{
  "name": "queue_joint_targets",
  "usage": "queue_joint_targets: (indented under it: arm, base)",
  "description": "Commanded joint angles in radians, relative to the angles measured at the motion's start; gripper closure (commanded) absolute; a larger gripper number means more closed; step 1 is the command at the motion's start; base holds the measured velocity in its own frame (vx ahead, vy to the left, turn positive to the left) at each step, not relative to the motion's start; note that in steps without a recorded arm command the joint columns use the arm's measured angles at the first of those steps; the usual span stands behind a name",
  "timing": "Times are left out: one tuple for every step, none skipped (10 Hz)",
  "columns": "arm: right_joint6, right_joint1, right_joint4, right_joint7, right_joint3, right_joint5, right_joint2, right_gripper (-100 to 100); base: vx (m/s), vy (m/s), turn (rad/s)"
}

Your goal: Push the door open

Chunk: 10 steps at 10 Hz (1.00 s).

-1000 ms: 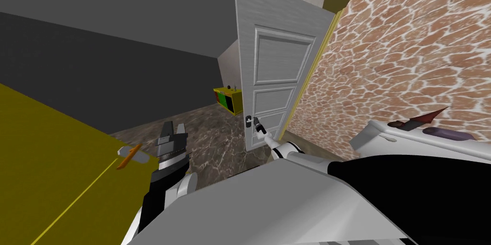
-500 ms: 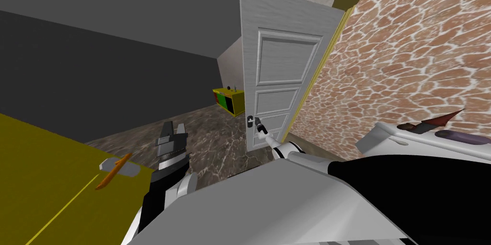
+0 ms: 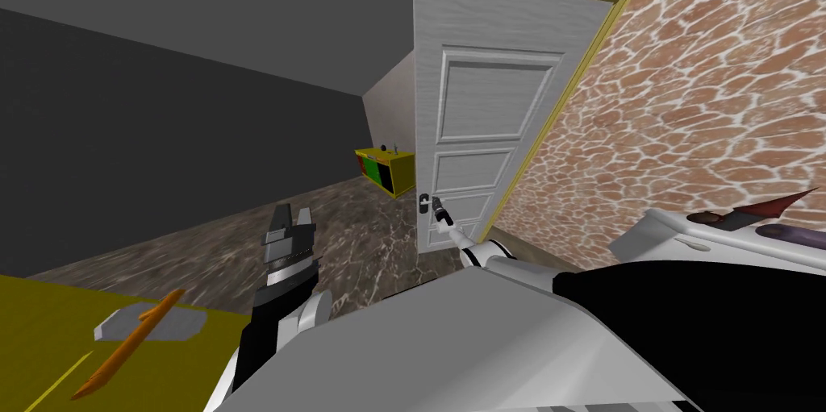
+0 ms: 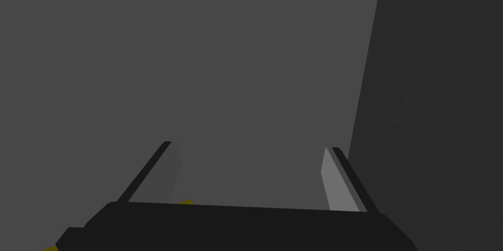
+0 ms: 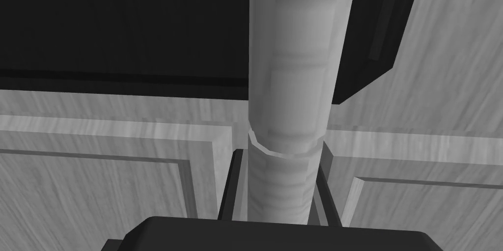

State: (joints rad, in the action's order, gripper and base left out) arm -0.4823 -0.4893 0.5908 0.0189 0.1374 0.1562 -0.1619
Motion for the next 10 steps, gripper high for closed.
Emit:
queue_joint_targets:
  arm:
    - [-0.005,-0.009,-0.012,0.006,0.018,0.006,-0.014,100]
    - [-0.005,-0.009,-0.012,0.006,0.018,0.006,-0.014,100]
    - [-0.006,-0.006,-0.014,0.011,0.034,0.012,-0.022,100]
    - [-0.006,-0.006,-0.015,0.013,0.040,0.014,-0.024,100]
    - [-0.007,-0.004,-0.017,0.016,0.051,0.018,-0.030,100]
    - [-0.007,-0.004,-0.017,0.016,0.051,0.018,-0.030,100]
    - [-0.008,-0.001,-0.019,0.022,0.067,0.024,-0.038,100]
    - [-0.008,-0.001,-0.019,0.022,0.067,0.024,-0.038,100]
    - [-0.009,0.001,-0.021,0.027,0.083,0.030,-0.046,100]
    - [-0.010,0.003,-0.023,0.030,0.094,0.033,-0.051,100]
  base:
    - [0.162,0.102,-0.052]
    - [0.127,0.057,-0.035]
    - [0.147,0.061,-0.039]
    - [0.151,0.070,-0.064]
    - [0.163,0.081,-0.053]
    - [0.119,0.074,-0.033]
    - [0.129,0.115,-0.065]
    - [0.123,0.096,-0.063]
    - [0.168,0.098,-0.060]
    - [0.204,0.116,-0.095]
